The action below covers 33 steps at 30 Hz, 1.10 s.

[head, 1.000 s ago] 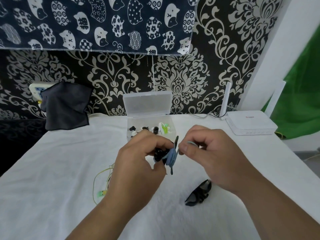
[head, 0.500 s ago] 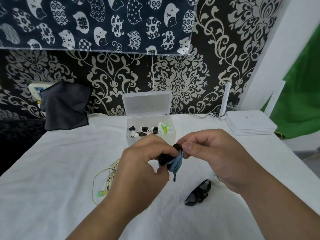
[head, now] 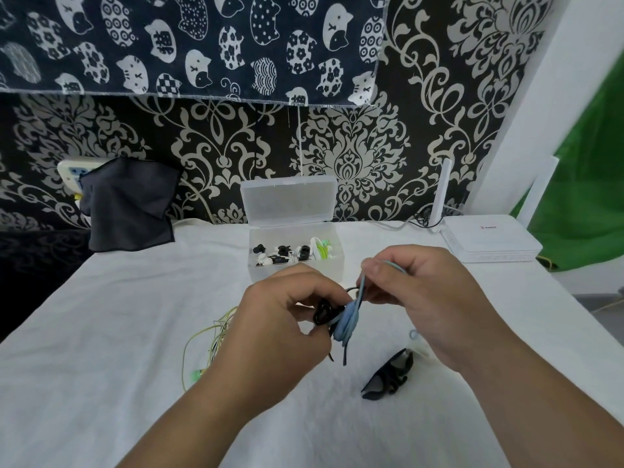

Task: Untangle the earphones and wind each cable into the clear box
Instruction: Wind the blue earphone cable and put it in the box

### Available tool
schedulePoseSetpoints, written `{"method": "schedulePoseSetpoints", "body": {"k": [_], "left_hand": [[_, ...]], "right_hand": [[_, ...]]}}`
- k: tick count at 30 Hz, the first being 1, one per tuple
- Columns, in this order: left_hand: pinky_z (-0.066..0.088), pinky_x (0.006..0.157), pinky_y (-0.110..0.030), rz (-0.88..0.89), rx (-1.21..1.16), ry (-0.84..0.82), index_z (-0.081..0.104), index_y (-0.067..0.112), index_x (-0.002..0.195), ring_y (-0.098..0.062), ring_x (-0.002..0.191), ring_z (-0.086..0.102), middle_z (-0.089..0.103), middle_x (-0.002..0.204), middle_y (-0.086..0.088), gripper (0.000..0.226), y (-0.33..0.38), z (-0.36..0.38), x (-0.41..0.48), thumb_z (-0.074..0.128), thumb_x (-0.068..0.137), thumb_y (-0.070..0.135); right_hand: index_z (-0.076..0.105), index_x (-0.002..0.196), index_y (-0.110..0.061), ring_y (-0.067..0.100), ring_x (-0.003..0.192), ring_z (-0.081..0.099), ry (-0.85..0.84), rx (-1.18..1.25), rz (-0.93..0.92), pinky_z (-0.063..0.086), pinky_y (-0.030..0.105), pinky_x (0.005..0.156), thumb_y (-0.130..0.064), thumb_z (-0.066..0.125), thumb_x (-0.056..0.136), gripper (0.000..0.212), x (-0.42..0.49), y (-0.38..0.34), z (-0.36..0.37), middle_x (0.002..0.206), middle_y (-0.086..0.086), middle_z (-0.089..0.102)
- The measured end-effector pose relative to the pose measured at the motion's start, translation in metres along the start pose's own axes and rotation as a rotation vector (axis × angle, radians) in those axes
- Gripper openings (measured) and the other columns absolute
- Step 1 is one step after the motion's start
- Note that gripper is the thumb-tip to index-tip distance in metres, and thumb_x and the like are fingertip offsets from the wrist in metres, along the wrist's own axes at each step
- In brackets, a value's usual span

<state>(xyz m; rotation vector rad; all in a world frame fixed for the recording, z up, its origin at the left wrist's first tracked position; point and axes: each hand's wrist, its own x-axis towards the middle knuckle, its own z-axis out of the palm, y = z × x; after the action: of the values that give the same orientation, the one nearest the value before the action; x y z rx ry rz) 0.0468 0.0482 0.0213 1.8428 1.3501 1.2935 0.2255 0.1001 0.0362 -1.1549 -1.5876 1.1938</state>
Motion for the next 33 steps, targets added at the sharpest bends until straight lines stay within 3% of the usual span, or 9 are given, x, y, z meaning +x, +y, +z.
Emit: {"method": "schedulePoseSetpoints", "body": {"k": [5, 12, 15, 17, 21, 24, 28, 33], "left_hand": [[0.053, 0.074, -0.015, -0.037, -0.068, -0.001, 0.075, 0.029, 0.080, -0.015, 0.080, 0.067, 0.068, 0.084, 0.007, 0.053, 0.004, 0.001, 0.000, 0.067, 0.066, -0.021], [0.053, 0.073, -0.017, -0.088, -0.134, -0.008, 0.074, 0.027, 0.077, -0.015, 0.075, 0.066, 0.068, 0.081, 0.004, 0.052, 0.007, 0.001, -0.001, 0.066, 0.066, -0.022], [0.051, 0.065, -0.017, -0.141, -0.216, 0.061, 0.074, 0.025, 0.075, -0.021, 0.072, 0.065, 0.068, 0.078, 0.001, 0.051, 0.006, 0.002, 0.000, 0.064, 0.066, -0.024], [0.046, 0.057, -0.013, -0.184, -0.276, 0.086, 0.074, 0.024, 0.074, -0.017, 0.065, 0.062, 0.067, 0.075, 0.006, 0.051, 0.007, 0.004, 0.000, 0.064, 0.067, -0.026], [0.044, 0.053, -0.014, -0.213, -0.383, 0.128, 0.073, 0.018, 0.075, -0.013, 0.065, 0.063, 0.068, 0.074, 0.005, 0.047, 0.011, 0.007, -0.001, 0.062, 0.069, -0.027], [0.046, 0.052, -0.018, -0.227, -0.444, 0.194, 0.072, 0.011, 0.077, -0.012, 0.069, 0.068, 0.073, 0.080, -0.007, 0.042, 0.012, 0.005, 0.001, 0.059, 0.070, -0.028], [0.041, 0.049, -0.012, -0.261, -0.432, 0.301, 0.071, 0.013, 0.081, -0.012, 0.069, 0.068, 0.075, 0.084, -0.006, 0.042, 0.011, 0.000, 0.003, 0.058, 0.072, -0.026], [0.039, 0.048, -0.012, -0.298, -0.367, 0.356, 0.072, 0.018, 0.082, -0.010, 0.066, 0.066, 0.075, 0.083, -0.005, 0.041, 0.003, -0.003, 0.004, 0.062, 0.073, -0.021]], "right_hand": [[0.070, 0.066, -0.011, 0.017, 0.060, 0.065, 0.039, 0.045, 0.066, 0.056, 0.042, 0.074, -0.021, 0.064, 0.094, 0.030, 0.001, 0.000, 0.002, 0.064, 0.003, 0.066], [0.070, 0.066, -0.012, 0.015, 0.057, 0.064, 0.059, 0.028, 0.077, 0.057, 0.042, 0.072, -0.024, 0.063, 0.095, 0.032, 0.002, 0.003, 0.007, 0.062, 0.004, 0.065], [0.068, 0.065, -0.012, 0.015, 0.054, 0.059, 0.073, 0.024, 0.133, 0.054, 0.039, 0.067, -0.026, 0.060, 0.097, 0.036, 0.002, 0.005, 0.009, 0.060, 0.003, 0.060], [0.066, 0.064, -0.013, 0.015, 0.049, 0.049, 0.069, -0.026, 0.178, 0.048, 0.036, 0.061, -0.028, 0.058, 0.098, 0.039, 0.001, 0.006, 0.010, 0.055, 0.000, 0.052], [0.058, 0.056, -0.019, 0.014, 0.047, 0.033, -0.091, -0.069, 0.307, 0.034, 0.034, 0.055, -0.032, 0.054, 0.100, 0.046, -0.002, 0.007, 0.019, 0.049, -0.008, 0.040], [0.056, 0.068, -0.011, 0.013, 0.047, 0.029, -0.185, 0.010, 0.375, 0.029, 0.027, 0.048, -0.032, 0.052, 0.102, 0.040, -0.006, 0.005, 0.023, 0.049, -0.006, 0.039], [0.064, 0.077, -0.009, 0.013, 0.050, 0.028, -0.275, -0.012, 0.343, 0.028, 0.025, 0.049, -0.024, 0.045, 0.104, 0.036, -0.008, 0.006, 0.025, 0.051, -0.007, 0.039], [0.073, 0.077, -0.015, 0.016, 0.056, 0.030, -0.395, -0.074, 0.289, 0.028, 0.031, 0.057, -0.028, 0.048, 0.104, 0.038, -0.012, 0.007, 0.026, 0.052, -0.010, 0.038]]}}
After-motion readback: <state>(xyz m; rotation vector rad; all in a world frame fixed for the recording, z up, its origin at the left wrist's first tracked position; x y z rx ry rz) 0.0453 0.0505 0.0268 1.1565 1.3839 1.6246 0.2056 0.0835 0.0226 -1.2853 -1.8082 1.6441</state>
